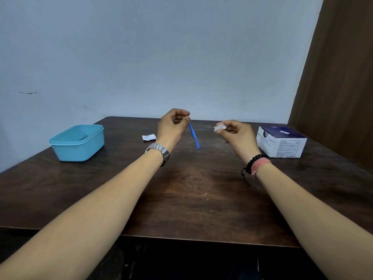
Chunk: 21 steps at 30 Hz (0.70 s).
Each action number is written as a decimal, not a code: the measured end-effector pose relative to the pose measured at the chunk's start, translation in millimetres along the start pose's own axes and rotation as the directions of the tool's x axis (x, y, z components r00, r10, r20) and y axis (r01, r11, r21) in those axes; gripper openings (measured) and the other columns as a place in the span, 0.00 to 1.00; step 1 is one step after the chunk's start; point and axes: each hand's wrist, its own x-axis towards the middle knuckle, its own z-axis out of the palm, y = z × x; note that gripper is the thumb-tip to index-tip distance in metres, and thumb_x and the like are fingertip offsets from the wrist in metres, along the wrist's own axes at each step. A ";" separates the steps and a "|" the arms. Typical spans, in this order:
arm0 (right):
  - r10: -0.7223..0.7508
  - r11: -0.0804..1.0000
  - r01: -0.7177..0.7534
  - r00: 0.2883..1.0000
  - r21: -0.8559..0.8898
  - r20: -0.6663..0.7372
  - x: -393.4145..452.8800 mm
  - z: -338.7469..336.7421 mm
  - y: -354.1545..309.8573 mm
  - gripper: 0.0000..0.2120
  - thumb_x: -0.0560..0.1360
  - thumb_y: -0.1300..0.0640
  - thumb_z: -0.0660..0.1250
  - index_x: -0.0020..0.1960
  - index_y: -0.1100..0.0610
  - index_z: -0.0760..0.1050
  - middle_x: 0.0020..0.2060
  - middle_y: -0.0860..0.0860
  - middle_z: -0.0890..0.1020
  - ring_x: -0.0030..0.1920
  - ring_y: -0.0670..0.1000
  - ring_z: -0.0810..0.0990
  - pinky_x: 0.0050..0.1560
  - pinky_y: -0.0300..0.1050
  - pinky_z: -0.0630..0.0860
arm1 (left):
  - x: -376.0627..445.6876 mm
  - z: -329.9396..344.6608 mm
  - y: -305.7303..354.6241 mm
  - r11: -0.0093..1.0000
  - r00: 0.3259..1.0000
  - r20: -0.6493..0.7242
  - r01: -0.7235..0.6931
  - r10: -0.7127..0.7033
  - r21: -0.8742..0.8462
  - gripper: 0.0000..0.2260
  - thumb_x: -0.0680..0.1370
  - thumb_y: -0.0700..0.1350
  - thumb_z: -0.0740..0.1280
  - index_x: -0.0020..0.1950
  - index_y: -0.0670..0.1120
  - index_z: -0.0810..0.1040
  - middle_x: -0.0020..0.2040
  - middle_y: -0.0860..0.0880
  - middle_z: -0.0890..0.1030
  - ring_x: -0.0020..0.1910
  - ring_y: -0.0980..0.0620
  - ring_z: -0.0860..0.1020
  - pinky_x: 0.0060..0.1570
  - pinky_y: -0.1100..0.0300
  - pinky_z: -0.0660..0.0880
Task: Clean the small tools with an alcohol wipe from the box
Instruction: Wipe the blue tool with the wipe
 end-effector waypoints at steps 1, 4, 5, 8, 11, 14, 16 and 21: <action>-0.014 0.999 0.015 1.000 -0.050 0.022 -0.2 1.2 2.1 0.04 0.72 0.60 0.73 0.44 0.52 0.83 0.39 0.45 0.85 0.38 0.39 0.79 0.39 0.34 0.73 | -1.1 0.5 1.1 0.999 0.999 0.025 -0.023 0.022 0.029 0.05 0.76 0.42 0.69 0.45 0.52 0.80 0.41 0.54 0.80 0.43 0.54 0.79 0.53 0.51 0.80; -0.023 0.987 0.039 0.995 -0.158 0.101 -4.3 4.0 3.9 0.04 0.71 0.58 0.74 0.45 0.53 0.84 0.36 0.42 0.83 0.36 0.38 0.78 0.40 0.32 0.72 | -5.0 3.6 4.2 0.990 0.991 0.105 -0.095 0.084 0.104 0.06 0.76 0.41 0.68 0.45 0.53 0.80 0.42 0.55 0.80 0.44 0.53 0.80 0.52 0.51 0.80; -0.021 0.982 0.046 0.991 -0.184 0.135 -5.9 5.2 3.6 0.04 0.71 0.58 0.75 0.46 0.53 0.84 0.36 0.42 0.83 0.35 0.37 0.78 0.39 0.30 0.72 | -6.2 4.6 5.5 0.987 0.987 0.128 -0.113 0.098 0.116 0.06 0.76 0.42 0.69 0.45 0.53 0.80 0.42 0.55 0.81 0.45 0.53 0.81 0.52 0.52 0.80; -0.015 0.977 0.060 0.976 -0.204 0.218 -9.8 10.0 1.6 0.05 0.71 0.58 0.75 0.47 0.54 0.84 0.38 0.45 0.85 0.35 0.37 0.78 0.38 0.29 0.72 | -8.3 5.9 6.6 0.984 0.976 0.182 -0.142 0.122 0.106 0.07 0.76 0.42 0.69 0.44 0.55 0.79 0.43 0.55 0.82 0.46 0.51 0.82 0.52 0.51 0.80; 0.000 0.986 0.042 0.969 -0.164 0.248 -11.7 13.5 0.2 0.05 0.71 0.58 0.75 0.47 0.55 0.84 0.38 0.46 0.85 0.35 0.39 0.78 0.38 0.32 0.73 | -11.5 7.9 7.5 0.984 0.963 0.228 -0.162 0.141 0.074 0.07 0.76 0.41 0.69 0.45 0.54 0.79 0.42 0.54 0.82 0.44 0.52 0.82 0.50 0.54 0.81; 0.013 0.990 0.023 0.967 -0.137 0.256 -13.0 14.1 -0.4 0.04 0.72 0.59 0.74 0.46 0.56 0.84 0.35 0.46 0.83 0.33 0.39 0.78 0.37 0.33 0.75 | -15.7 10.6 9.7 0.982 0.951 0.263 -0.181 0.163 0.048 0.05 0.77 0.40 0.69 0.46 0.50 0.79 0.42 0.53 0.81 0.42 0.55 0.81 0.44 0.63 0.79; 0.025 0.994 0.005 0.962 -0.110 0.273 -13.8 14.4 -1.6 0.05 0.72 0.60 0.74 0.48 0.57 0.84 0.35 0.49 0.83 0.33 0.42 0.78 0.38 0.34 0.76 | -17.0 11.3 10.8 0.980 0.946 0.274 -0.192 0.173 0.043 0.04 0.77 0.39 0.69 0.48 0.48 0.80 0.42 0.53 0.81 0.40 0.56 0.81 0.42 0.67 0.77; 0.054 0.999 -0.053 0.946 -0.013 0.319 -13.4 14.8 -1.3 0.08 0.73 0.62 0.73 0.51 0.62 0.83 0.38 0.54 0.84 0.32 0.44 0.77 0.38 0.35 0.76 | -15.2 10.0 10.8 0.980 0.949 0.253 -0.200 0.188 0.022 0.06 0.77 0.40 0.69 0.46 0.51 0.78 0.42 0.53 0.81 0.38 0.59 0.81 0.42 0.66 0.78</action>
